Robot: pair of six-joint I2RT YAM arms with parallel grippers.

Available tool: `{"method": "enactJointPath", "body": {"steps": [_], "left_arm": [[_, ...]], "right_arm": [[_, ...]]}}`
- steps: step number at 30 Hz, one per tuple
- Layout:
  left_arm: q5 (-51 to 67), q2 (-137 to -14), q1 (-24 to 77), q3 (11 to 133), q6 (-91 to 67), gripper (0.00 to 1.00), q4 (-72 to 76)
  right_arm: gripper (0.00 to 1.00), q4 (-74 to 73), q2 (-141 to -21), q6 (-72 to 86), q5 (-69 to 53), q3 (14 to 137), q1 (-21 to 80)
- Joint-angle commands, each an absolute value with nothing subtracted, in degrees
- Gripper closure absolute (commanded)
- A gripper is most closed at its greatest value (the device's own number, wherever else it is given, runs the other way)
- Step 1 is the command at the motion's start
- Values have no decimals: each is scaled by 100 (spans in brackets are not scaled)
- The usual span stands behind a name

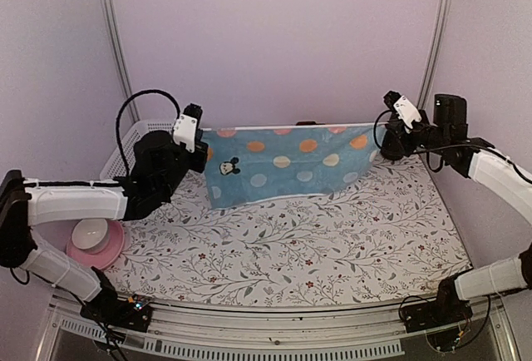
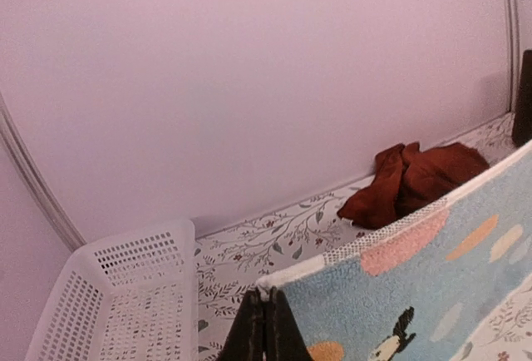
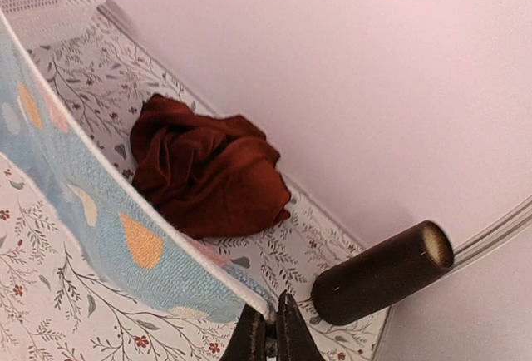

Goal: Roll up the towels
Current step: Flatten out the towel at the center of the board.

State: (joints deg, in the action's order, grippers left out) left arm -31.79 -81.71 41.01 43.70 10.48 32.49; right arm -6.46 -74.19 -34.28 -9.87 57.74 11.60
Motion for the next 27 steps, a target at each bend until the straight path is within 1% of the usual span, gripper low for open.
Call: {"method": "enactJointPath", "body": {"steps": [1, 5, 10, 13, 15, 17, 20, 24, 27], "left_arm": [[-2826, -7082, 4311, 3950, 1020, 100, 3615], [-3054, -6510, 4685, 3639, 1023, 100, 3327], [-3430, -5721, 5210, 3179, 827, 100, 2828], [-3559, -5223, 5308, 2975, 607, 100, 2644], [-3611, -5162, 5281, 2904, 594, 100, 2703], [-3642, -5426, 5171, 3015, 584, 100, 2689], [-3351, -6250, 4839, 3351, 333, 100, 2414], [-2873, -7678, 4349, 3758, 81, 100, 2245], [-2656, -8672, 4041, 4190, 144, 100, 2247]], "right_arm": [[98, -853, -6172, -3596, -1520, 5313, 1134], [98, -1292, -5398, -3822, -1625, 4969, 1126], [98, -2280, -4549, -4164, -1928, 4811, 1121], [98, -2303, -4014, -4083, -2039, 4776, 1125], [98, -2123, -3979, -3889, -1879, 4760, 1123], [98, -1929, -4288, -3743, -1604, 4717, 1125], [98, -1634, -5076, -3657, -1388, 4607, 1125], [98, -1240, -6449, -3699, -985, 4590, 1125], [98, -1200, -7578, -3724, -647, 4934, 1126]]}}
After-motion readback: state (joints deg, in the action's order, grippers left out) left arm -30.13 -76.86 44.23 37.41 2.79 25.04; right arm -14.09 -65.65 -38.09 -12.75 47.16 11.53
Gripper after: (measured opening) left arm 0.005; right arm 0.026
